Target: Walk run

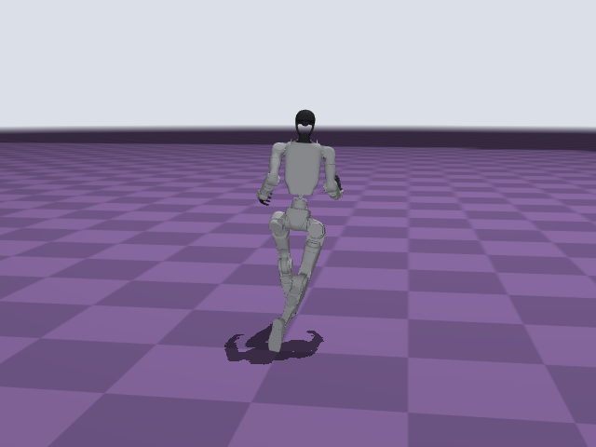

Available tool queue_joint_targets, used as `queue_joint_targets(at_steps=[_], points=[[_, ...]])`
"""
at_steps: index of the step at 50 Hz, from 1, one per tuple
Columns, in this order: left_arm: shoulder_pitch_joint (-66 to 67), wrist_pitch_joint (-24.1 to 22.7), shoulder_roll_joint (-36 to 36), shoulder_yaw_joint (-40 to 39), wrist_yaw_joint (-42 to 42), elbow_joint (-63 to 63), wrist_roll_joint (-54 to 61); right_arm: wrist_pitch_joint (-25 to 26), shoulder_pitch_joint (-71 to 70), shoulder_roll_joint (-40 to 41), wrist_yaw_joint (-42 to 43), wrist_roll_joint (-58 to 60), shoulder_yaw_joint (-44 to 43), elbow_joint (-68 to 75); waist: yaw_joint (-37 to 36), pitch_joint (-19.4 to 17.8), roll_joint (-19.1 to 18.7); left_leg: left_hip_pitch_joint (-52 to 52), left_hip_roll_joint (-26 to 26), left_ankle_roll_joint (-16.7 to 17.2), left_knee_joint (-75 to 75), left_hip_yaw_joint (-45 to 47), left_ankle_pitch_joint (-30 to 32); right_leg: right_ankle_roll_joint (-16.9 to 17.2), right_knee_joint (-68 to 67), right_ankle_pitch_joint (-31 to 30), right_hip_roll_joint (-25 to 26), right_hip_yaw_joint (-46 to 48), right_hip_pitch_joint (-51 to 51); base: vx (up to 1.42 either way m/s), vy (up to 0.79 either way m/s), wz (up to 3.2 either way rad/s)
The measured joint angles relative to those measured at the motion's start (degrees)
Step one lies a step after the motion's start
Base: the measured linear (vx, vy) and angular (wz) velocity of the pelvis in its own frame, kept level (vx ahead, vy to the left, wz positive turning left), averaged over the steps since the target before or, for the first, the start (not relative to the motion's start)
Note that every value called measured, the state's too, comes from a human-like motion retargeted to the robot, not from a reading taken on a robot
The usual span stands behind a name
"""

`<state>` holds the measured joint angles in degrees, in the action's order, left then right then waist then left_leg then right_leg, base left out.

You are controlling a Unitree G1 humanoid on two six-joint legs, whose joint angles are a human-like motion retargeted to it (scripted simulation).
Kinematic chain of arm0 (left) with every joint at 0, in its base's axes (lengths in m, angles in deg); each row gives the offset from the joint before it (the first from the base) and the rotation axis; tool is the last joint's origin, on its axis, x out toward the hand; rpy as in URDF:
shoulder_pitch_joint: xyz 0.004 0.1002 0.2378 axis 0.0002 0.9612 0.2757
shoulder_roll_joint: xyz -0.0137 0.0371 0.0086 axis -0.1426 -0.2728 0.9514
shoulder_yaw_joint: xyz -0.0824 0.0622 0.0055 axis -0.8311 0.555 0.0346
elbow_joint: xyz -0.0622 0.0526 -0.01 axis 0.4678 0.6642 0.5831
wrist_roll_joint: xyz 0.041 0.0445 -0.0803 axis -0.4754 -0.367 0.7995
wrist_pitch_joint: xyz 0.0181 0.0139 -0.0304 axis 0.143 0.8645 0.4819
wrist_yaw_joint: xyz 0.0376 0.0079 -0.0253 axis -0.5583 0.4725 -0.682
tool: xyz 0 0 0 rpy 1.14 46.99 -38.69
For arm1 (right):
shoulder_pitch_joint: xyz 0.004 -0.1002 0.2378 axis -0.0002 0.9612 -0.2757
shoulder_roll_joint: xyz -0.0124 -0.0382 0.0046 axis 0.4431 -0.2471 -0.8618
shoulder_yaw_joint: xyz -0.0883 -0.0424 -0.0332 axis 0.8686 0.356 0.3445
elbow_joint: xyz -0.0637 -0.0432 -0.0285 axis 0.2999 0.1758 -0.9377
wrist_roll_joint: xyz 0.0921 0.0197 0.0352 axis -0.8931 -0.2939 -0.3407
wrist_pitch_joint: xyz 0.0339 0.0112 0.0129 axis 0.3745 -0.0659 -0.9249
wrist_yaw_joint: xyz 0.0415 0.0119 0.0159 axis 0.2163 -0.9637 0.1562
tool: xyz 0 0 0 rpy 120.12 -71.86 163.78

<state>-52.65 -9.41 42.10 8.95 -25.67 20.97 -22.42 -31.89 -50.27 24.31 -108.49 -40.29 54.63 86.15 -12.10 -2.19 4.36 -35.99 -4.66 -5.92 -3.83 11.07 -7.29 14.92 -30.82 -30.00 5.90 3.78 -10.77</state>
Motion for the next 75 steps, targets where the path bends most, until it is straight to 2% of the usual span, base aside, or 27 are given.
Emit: queue_joint_targets(at_steps=[2,3,5,7,10,16,19,23,25,27,28,30,34,40,42,45,47,50,52,58,63,66,68,70,72,73,75], points=[[-5.1,0.74,-0.84,0.96,-3.29,-3.54,-2.03,1.41,-1.37,0.74,-2.44,-0.74,0.25,0.18,-0.02,-0.87,-4.96,2.35,4.48,-0.06,-5.28,-2.86,1.48,-0.22,-3.29,0.79,7.59,-0.13,-2.72,2.6,-0.51,0.14],[-7.54,1.11,-1.37,2.23,-4.86,-5.53,-2.45,2.1,-0.95,0.97,-3.82,-1.14,0.38,0.07,2.11,-0.25,-5.73,1.86,3.0,-6.46,-12.44,-3.88,5.99,-0.76,-8.28,3.17,9.48,1.57,-0.99,2.72,-0.34,0.86],[-8.57,0.62,-1.77,8.6,-8.63,-7.6,-2.7,2.09,6.97,2.34,-6.69,-0.62,1.09,1.22,5.34,4.33,-3.84,4.68,-9.96,-5.25,-24.12,-26.67,-2.17,-6.43,-23.82,11.0,6.22,10.22,4.08,3.3,-0.26,1.22],[-17.48,-2.35,-0.64,4.16,-6.48,-5.12,1.79,2.56,10.8,3.08,-7.32,-2.94,3.74,3.8,11.99,5.16,-3.8,6.89,2.32,-4.8,-33.29,-7.88,-7.86,-8.26,-34.89,19.4,3.52,9.89,13.57,2.73,-0.57,1.22],[-24.6,-2.11,2.62,10.05,-7.2,-5.9,3.37,1.83,14.87,0.83,-7.3,-4.2,4.8,6.19,15.17,10.16,-5.84,18.38,0.17,-2.75,-25.75,-9.88,-11.02,-11.11,-30.37,26.73,-0.47,7.24,28.61,1.94,-0.45,0.69],[-24.13,-0.14,1.82,13.22,-12.1,-10.12,5.93,1.16,17.3,-0.5,-7.31,4.89,-1.81,9.25,27.75,8.61,-12.55,39.05,4.33,12.89,-8.4,-11.25,32.17,-12.64,9.35,27.09,-9.84,5.95,38.77,2.16,-0.66,1.05],[-23.36,1.56,-0.11,13.65,-8.93,-11.52,9.8,0.43,16.09,-1.05,-5.93,6.16,-3.04,8.95,31.03,4.25,-15.87,42.45,8.49,20.88,-19.18,-11.12,37.29,-13.21,24.25,33.92,-8.22,-0.56,37.87,1.55,-0.45,0.23],[-21.53,2.75,-1.67,14.22,-4.67,-12.22,11.14,0.31,12.86,-2.69,-3.63,3.6,-2.86,4.75,33.83,0.76,-14.81,45.42,8.9,20.92,-35.06,-12.09,37.29,-14.95,24.6,35.08,-14.81,5.89,37.69,2.22,-1.07,0.62],[-18.73,2.84,-2.04,12.88,-2.81,-11.42,9.78,1.35,12.0,-3.69,-3.41,1.63,-1.23,0.8,31.39,3.45,-11.41,45.17,4.99,18.34,-38.76,-12.83,37.29,-23.52,16.81,30.86,-15.33,5.39,39.08,1.81,-1.17,-0.23],[-10.84,1.13,0.21,10.6,2.27,-5.63,7.01,2.23,12.82,-2.76,-3.37,-0.42,1.91,0.26,25.77,5.29,-9.23,43.51,3.46,11.09,-48.68,-8.59,30.48,-21.27,4.0,38.12,-8.41,-6.5,37.27,2.9,-1.58,-0.6],[-8.25,0.39,1.57,10.24,3.87,-1.6,6.78,4.07,10.6,-1.05,-5.39,-2.31,-0.22,1.91,26.6,5.35,-9.75,38.75,5.88,8.67,-55.67,-11.97,25.37,-20.92,0.98,40.17,-11.76,3.04,34.93,2.45,-1.07,0.58],[-5.06,-0.1,5.64,10.7,3.95,3.73,10.28,4.47,6.63,-0.84,-5.29,-0.9,0.11,3.19,22.38,7.15,-7.5,29.89,3.83,3.68,-58.04,-7.1,16.81,-22.71,2.46,43.59,-8.52,1.67,29.55,1.59,-0.48,-0.48],[0.05,-0.39,7.06,9.7,6.08,7.63,16.07,0.27,2.27,-1.77,4.74,9.22,1.43,3.36,14.01,7.13,-7.65,14.29,0.14,1.25,-41.56,-4.02,7.29,-18.05,13.64,31.21,-4.61,2.57,18.99,1.36,-0.3,-0.54],[3.14,0.82,1.89,4.28,2.47,5.84,15.6,1.69,-0.45,-2.01,2.13,0.54,7.32,1.83,4.35,5.7,-3.97,10.26,-5.13,-1.68,2.23,1.97,1.25,0.05,23.36,6.46,-1.91,8.64,1.76,1.58,-0.57,-0.56],[1.94,1.0,-0.15,2.37,0.19,3.14,15.84,3.48,-2.59,-3.08,-1.47,-4.98,8.92,1.28,3.23,5.42,-4.63,7.52,0.53,2.38,3.69,1.96,0.97,0.08,20.44,1.78,2.5,10.69,0.53,1.52,-0.79,-0.49],[-0.12,1.92,-3.55,0.73,-3.96,-2.87,15.04,6.52,-5.81,-5.2,-5.94,-11.59,12.56,0.68,6.04,4.98,-6.24,4.97,4.05,-9.08,-11.26,1.73,12.34,0.08,8.34,0.0,10.13,6.69,0.79,1.75,-0.74,0.5],[-0.31,1.16,-3.96,2.51,-6.65,-4.1,11.23,7.99,-1.63,-5.18,-10.87,-11.95,12.97,1.63,9.33,7.96,-5.71,5.83,-6.1,-9.06,-24.65,-13.93,2.55,-0.06,-4.39,7.55,11.2,4.82,3.81,2.6,0.21,1.19],[-10.07,0.9,2.98,-4.89,-6.7,1.62,2.65,8.13,-0.36,-3.74,-12.03,-10.22,16.28,6.15,10.45,10.92,-7.12,9.67,1.08,-7.86,-29.96,-1.53,-3.36,-6.42,-21.91,19.84,3.14,1.48,13.97,1.54,0.08,-0.39],[-14.11,0.87,6.74,0.8,-12.38,1.88,2.18,4.98,1.42,-2.94,-8.94,-8.2,16.16,7.71,11.82,12.44,-9.23,15.38,0.5,-6.14,-25.09,-4.62,-3.47,-11.86,-20.87,26.08,0.73,4.13,20.69,1.29,-0.2,1.17],[-19.56,-0.6,6.36,11.91,-15.42,-1.96,12.25,2.3,9.46,0.38,-6.14,-0.11,12.07,9.15,21.72,9.38,-13.15,30.26,-1.28,-0.58,-9.47,-11.71,9.96,-14.66,5.57,33.87,-9.3,6.91,30.91,1.02,-0.24,1.9],[-23.95,1.72,-1.78,15.03,-12.24,-7.75,9.96,0.52,13.68,2.21,-1.69,2.82,10.26,8.17,26.86,6.27,-13.96,40.62,0.36,1.32,-5.85,-16.46,15.7,-12.57,26.34,39.6,-9.76,-9.23,31.95,0.93,-0.37,1.75],[-26.83,3.29,-6.74,16.2,-11.53,-10.19,7.78,0.37,13.71,2.68,-0.62,2.8,9.99,7.76,29.35,5.87,-11.22,44.06,-0.34,1.71,-10.63,-20.65,16.38,-9.83,25.2,38.69,-12.2,-10.56,32.3,0.95,-0.62,1.83],[-27.88,3.52,-8.84,16.78,-10.87,-9.91,6.14,0.7,12.85,2.57,-0.85,2.36,9.94,8.04,30.67,6.9,-7.99,44.73,-2.15,3.5,-17.94,-23.14,18.65,-7.96,20.98,29.21,-16.24,-4.34,31.97,1.07,-0.8,1.46],[-25.88,2.42,-9.52,15.35,-8.35,-7.34,4.17,1.1,12.42,2.58,-1.34,1.65,11.43,9.21,25.89,9.63,-5.91,42.97,-3.37,7.42,-27.86,-17.08,25.19,-16.0,13.0,35.37,-11.63,-6.37,32.87,1.1,-0.84,0.37],[-22.8,-0.2,-6.06,12.59,-2.51,-2.63,1.65,1.54,8.78,3.23,-1.66,1.32,10.68,11.24,30.13,7.8,-9.58,35.26,2.35,13.78,-46.61,-23.37,30.12,-13.56,6.19,39.69,-12.75,0.8,32.26,1.08,-0.7,2.15],[-20.64,-0.47,-3.45,11.36,-1.73,-0.7,0.2,1.94,6.56,2.52,-1.83,2.2,10.69,12.0,29.61,8.02,-8.82,32.33,3.44,12.29,-50.48,-19.27,33.9,-14.31,6.47,40.91,-13.18,1.71,30.47,0.72,-0.36,1.09],[-16.67,-1.68,0.75,9.73,-2.73,2.33,-1.86,1.73,2.6,0.82,-1.03,5.74,12.14,12.42,28.05,8.75,-7.07,27.53,7.1,5.75,-54.0,-7.46,28.74,-16.2,7.94,42.69,-13.42,1.53,27.54,0.55,-0.12,0.04]])
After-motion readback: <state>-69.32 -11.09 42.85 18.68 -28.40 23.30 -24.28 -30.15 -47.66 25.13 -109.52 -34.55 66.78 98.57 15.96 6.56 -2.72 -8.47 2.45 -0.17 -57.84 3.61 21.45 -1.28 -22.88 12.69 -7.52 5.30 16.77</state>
